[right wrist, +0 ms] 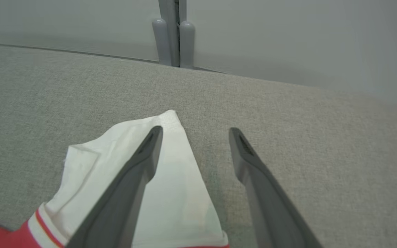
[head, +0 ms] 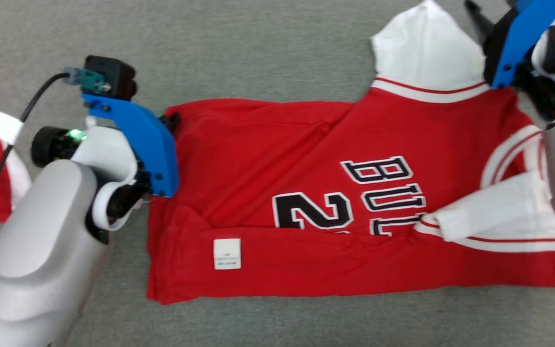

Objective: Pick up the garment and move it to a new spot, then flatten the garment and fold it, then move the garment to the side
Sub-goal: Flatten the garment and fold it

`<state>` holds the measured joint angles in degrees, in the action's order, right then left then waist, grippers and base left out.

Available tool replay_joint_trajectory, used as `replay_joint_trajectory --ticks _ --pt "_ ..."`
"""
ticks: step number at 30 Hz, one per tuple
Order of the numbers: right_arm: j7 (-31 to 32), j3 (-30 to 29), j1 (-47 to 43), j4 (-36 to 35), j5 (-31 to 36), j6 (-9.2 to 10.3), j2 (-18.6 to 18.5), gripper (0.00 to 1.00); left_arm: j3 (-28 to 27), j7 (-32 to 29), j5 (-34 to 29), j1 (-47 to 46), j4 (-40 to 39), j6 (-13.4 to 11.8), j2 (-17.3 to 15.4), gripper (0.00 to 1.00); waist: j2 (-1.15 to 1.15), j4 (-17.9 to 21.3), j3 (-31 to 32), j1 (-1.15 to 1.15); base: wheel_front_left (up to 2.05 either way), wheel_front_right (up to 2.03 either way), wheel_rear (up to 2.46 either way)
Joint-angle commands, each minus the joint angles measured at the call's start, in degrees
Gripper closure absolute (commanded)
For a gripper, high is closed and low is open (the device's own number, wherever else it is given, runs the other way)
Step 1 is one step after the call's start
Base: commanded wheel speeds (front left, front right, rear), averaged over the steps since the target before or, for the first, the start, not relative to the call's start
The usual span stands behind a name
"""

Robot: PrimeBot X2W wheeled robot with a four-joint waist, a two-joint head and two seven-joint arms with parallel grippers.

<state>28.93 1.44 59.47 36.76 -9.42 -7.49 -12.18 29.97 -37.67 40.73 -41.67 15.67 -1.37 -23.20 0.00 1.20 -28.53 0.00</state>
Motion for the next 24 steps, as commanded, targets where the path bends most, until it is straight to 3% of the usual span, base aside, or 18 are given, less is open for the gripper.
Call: replay_joint_trajectory --ticks 1,6,13,14,16,17,24 --pt "0.0 -0.5 1.6 1.1 0.8 -0.02 -1.0 0.00 0.4 0.6 -0.3 -1.0 0.7 0.5 0.9 1.00 0.00 -3.1 -2.4 0.00 0.00 0.00 0.00" --pt "0.7 -0.6 3.7 6.5 2.8 -0.02 -3.2 0.00 1.9 3.1 -0.2 -2.2 2.7 2.2 4.3 1.00 0.00 -6.9 -3.6 0.00 0.00 0.00 0.00" --pt "0.8 1.3 3.9 11.2 2.9 -0.01 -5.5 0.00 1.9 6.6 0.9 -2.2 6.4 2.9 7.5 1.00 0.00 -9.6 -4.0 0.00 0.00 0.00 0.00" --pt "0.5 1.3 3.9 11.5 2.7 -0.02 -5.5 0.04 1.8 7.3 0.9 -2.0 7.1 2.8 7.7 1.00 0.00 -9.7 -3.9 0.00 0.00 0.00 0.00" --pt "0.1 1.5 3.8 12.0 2.4 -0.02 -5.9 0.76 1.4 8.7 1.2 -1.5 8.3 2.9 8.0 1.00 0.00 -9.7 -3.8 0.00 0.00 0.00 0.00" --pt "-0.1 1.6 3.9 12.2 2.0 -0.01 -6.0 1.00 1.3 9.4 1.0 -1.4 8.8 2.8 8.1 1.00 0.00 -9.6 -3.7 0.00 0.00 0.00 0.00" --pt "-6.7 0.8 4.4 10.2 -0.5 -0.01 -7.3 1.00 -1.6 19.8 -0.5 -1.4 11.2 0.9 9.0 1.00 0.00 -8.2 -2.3 0.00 0.00 0.00 0.00"
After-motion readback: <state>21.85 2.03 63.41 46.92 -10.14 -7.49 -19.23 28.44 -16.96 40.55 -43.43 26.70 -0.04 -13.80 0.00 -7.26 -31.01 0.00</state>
